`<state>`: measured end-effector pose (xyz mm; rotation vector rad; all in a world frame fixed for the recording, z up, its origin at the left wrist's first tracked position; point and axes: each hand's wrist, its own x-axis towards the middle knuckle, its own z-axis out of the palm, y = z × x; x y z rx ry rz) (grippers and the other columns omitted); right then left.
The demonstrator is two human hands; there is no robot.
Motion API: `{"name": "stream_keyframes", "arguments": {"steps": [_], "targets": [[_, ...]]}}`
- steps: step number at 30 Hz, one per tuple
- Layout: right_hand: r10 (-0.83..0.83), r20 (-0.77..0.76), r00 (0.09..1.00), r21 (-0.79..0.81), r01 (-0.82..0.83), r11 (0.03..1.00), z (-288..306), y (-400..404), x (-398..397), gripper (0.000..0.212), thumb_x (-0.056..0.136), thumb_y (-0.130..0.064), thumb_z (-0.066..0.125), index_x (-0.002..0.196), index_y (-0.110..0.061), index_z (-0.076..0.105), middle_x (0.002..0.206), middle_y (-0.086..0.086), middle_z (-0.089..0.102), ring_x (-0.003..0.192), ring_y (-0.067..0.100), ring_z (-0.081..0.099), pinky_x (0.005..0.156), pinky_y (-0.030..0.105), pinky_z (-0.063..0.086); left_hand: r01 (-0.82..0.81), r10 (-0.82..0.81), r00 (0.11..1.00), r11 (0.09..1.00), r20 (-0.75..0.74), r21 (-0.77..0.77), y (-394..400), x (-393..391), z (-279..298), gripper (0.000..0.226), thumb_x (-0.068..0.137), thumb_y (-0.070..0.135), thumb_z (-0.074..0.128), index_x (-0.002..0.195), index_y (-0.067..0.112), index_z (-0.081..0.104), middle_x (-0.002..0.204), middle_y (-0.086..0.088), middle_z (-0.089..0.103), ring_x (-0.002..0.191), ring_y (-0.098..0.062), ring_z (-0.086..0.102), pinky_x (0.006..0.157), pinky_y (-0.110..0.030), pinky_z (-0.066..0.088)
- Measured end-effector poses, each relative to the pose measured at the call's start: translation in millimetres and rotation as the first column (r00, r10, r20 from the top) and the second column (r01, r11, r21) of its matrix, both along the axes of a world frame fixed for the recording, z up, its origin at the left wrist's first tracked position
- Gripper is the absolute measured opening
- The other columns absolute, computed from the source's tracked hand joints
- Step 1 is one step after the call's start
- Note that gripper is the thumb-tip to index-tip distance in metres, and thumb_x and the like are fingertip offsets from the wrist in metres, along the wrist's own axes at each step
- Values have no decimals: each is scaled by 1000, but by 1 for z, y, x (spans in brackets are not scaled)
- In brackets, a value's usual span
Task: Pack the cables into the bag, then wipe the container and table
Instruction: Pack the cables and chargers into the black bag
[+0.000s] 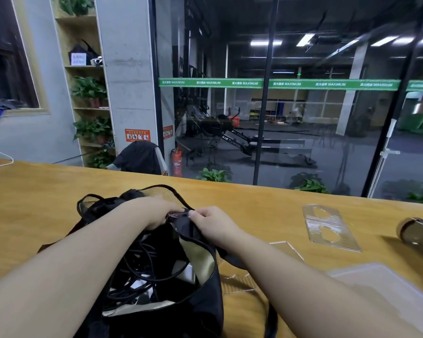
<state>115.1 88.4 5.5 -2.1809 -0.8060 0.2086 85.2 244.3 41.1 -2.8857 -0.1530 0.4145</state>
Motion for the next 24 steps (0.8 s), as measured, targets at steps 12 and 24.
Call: {"name": "stream_keyframes", "arguments": {"steps": [12, 24], "targets": [[70, 62, 996, -146, -61, 987, -8, 21, 0, 46, 91, -13, 49, 136, -16, 41, 117, 4, 59, 107, 22, 55, 83, 26, 40, 7, -9, 991, 1000, 131, 16, 0, -10, 12, 36, 96, 29, 45, 131, 22, 51, 131, -2, 54, 121, -21, 48, 96, -30, 39], [3, 22, 1000, 86, -5, 996, -14, 40, 13, 31, 99, -15, 41, 125, -11, 59, 122, 8, 62, 105, 21, 57, 85, 28, 42, 305, 7, 707, 899, 707, -314, 17, -25, -17, 11, 93, 22, 51, 93, 17, 61, 92, 4, 47, 84, -14, 49, 79, -29, 40]]}}
